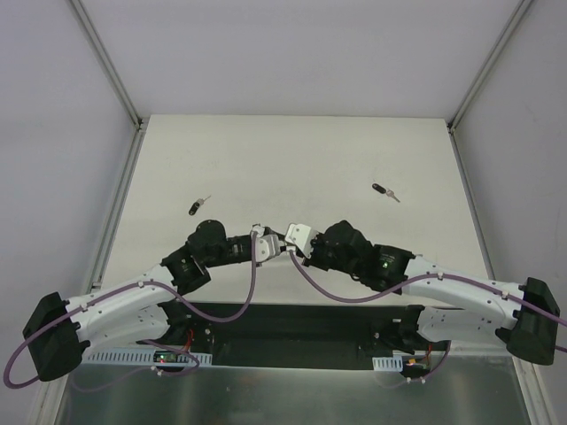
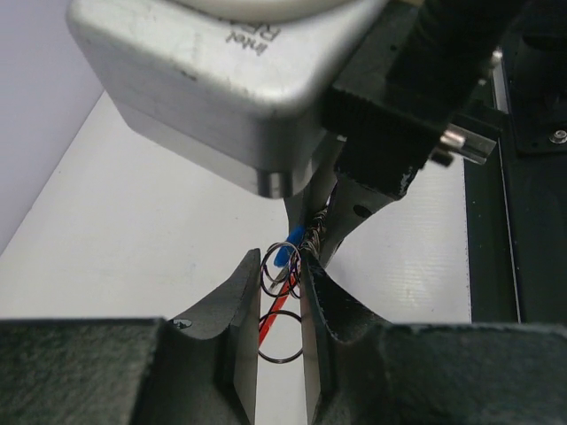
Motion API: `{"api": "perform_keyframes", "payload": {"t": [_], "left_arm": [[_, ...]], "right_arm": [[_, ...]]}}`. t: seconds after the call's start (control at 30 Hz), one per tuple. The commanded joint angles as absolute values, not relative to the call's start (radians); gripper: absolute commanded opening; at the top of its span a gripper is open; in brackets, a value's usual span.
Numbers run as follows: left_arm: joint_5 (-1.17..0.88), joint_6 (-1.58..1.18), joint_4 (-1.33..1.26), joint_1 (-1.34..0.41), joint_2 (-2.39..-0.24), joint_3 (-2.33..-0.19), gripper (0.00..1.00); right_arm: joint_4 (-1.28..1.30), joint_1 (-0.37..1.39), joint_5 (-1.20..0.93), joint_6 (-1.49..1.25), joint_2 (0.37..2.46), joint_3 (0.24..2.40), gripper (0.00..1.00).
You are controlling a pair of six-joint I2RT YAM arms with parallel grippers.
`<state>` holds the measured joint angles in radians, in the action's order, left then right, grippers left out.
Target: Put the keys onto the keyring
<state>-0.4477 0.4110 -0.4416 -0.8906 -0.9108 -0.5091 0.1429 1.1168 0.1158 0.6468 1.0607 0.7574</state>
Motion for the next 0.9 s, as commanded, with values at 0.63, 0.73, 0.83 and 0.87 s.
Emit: {"api": "perform_keyframes", "payload": {"t": [0.63,0.73,0.83,0.87], "left_arm": [[-0.057,-0.167,-0.43,-0.894,-0.83,-0.437,0.25],[-0.038,-0.236,-0.428,-0.894,-0.847,-0.434,0.26],[-0.023,-0.268,-0.433,-0.894,-0.856,-0.43,0.37],[-0.02,-0.271,-0.433,-0.894,-0.856,-0.43,0.39]], "right_arm": [[0.064,1.129,0.213,0.571,1.12,0.738,0.09],[0.077,1.14,0.247,0.589,1.129,0.747,0.09],[0.095,1.146,0.253,0.607,1.143,0.762,0.09],[0.097,1.149,0.255,0.612,1.147,0.764,0.09]]}}
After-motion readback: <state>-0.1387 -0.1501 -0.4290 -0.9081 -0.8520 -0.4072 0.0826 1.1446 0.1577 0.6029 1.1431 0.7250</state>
